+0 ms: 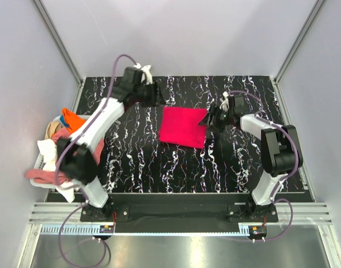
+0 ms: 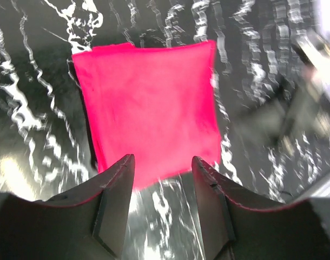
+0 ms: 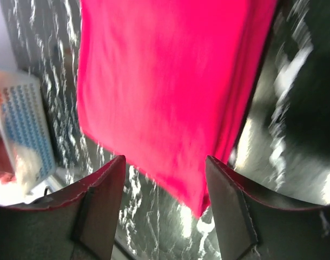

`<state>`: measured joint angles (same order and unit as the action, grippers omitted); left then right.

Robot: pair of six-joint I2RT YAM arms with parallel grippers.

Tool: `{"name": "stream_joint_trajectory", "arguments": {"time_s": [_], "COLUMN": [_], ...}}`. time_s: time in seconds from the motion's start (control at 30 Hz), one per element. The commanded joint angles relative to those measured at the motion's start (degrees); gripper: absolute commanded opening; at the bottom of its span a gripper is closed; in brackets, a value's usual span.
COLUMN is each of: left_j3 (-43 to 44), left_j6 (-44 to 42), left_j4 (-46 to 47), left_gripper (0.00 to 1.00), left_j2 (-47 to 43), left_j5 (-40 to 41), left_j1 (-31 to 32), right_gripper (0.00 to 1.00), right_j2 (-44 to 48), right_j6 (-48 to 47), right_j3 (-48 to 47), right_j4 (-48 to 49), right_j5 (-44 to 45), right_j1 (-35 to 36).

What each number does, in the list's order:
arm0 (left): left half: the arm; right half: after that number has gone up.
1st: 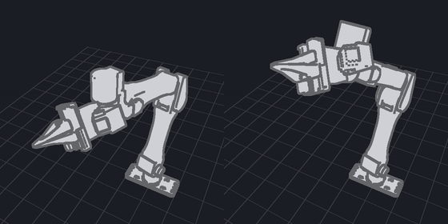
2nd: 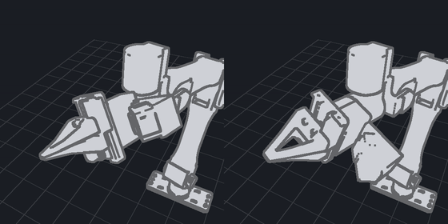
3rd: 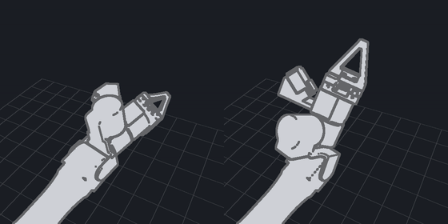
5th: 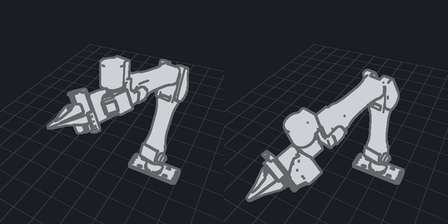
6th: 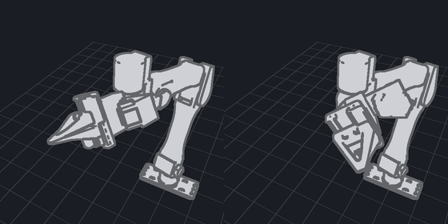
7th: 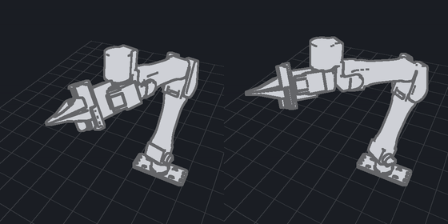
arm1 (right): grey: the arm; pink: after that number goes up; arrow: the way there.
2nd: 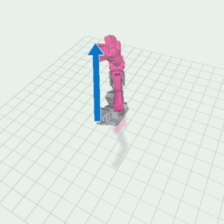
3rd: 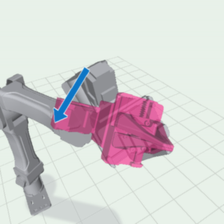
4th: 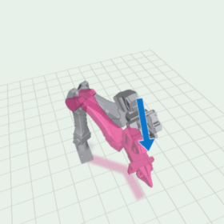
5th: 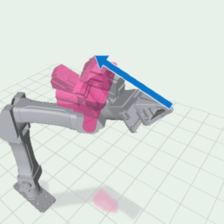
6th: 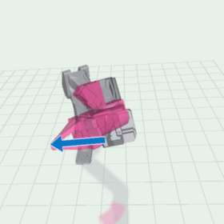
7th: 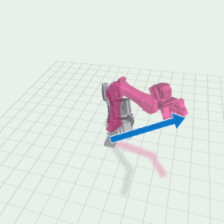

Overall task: Fold and stack the t-shirts
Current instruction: Neatly place the folded tshirt to the corner

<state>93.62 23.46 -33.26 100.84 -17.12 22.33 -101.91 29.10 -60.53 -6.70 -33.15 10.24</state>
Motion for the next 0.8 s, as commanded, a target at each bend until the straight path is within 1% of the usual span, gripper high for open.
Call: {"name": "stream_joint_trajectory", "arguments": {"time_s": [0.0,0.07,0.2,0.37,0.47,0.57,0.67,0.7,0.77], "left_j3": [-10.19,-15.37,-21.89,-25.5,-27.61,-27.97,-28.06,-28.23,-28.5], "left_j6": [-2.45,-3.77,-6.05,-7.38,-7.82,-7.82,-7.64,-7.73,-7.73], "left_j4": [-2.34,-3.21,-3.92,-4.1,-3.48,-3.48,-3.22,-3.13,-3.04], "left_gripper": [0.52,0.52,0.54,0.54,0.54,0.54,0.54,0.54,0.54], "left_j2": [-8.71,-13.46,-21.27,-24.55,-24.9,-24.2,-23.84,-23.84,-23.84], "left_j5": [-0.89,-1.95,-3.52,-2.04,-0.81,-0.45,-1.51,-1.51,-1.33], "left_j1": [-0.09,-0.18,-0.18,-0.18,-0.09,-0.09,-0.09,-0.09,0.0], "right_gripper": [0.68,0.67,0.64,0.59,0.55,0.5,0.37,0.23,0.12], "right_j2": [-5.04,-8.38,-12.6,-18.41,-20.78,-22.36,-23.95,-24.3,-24.92], "right_j6": [-6.93,-8.0,-10.64,-14.33,-15.39,-15.57,-15.92,-16.01,-16.09], "right_j3": [-9.48,-12.49,-18.73,-25.23,-26.04,-26.74,-28.23,-28.67,-29.99], "right_j4": [-8.74,-10.52,-12.72,-14.74,-15.1,-15.01,-15.01,-15.01,-15.01], "right_j5": [3.79,4.23,4.58,1.51,0.28,-0.34,-1.22,-1.31,-0.78], "right_j1": [-1.53,-1.98,-3.21,-3.56,-3.47,-3.56,-3.74,-3.91,-4.87]}}
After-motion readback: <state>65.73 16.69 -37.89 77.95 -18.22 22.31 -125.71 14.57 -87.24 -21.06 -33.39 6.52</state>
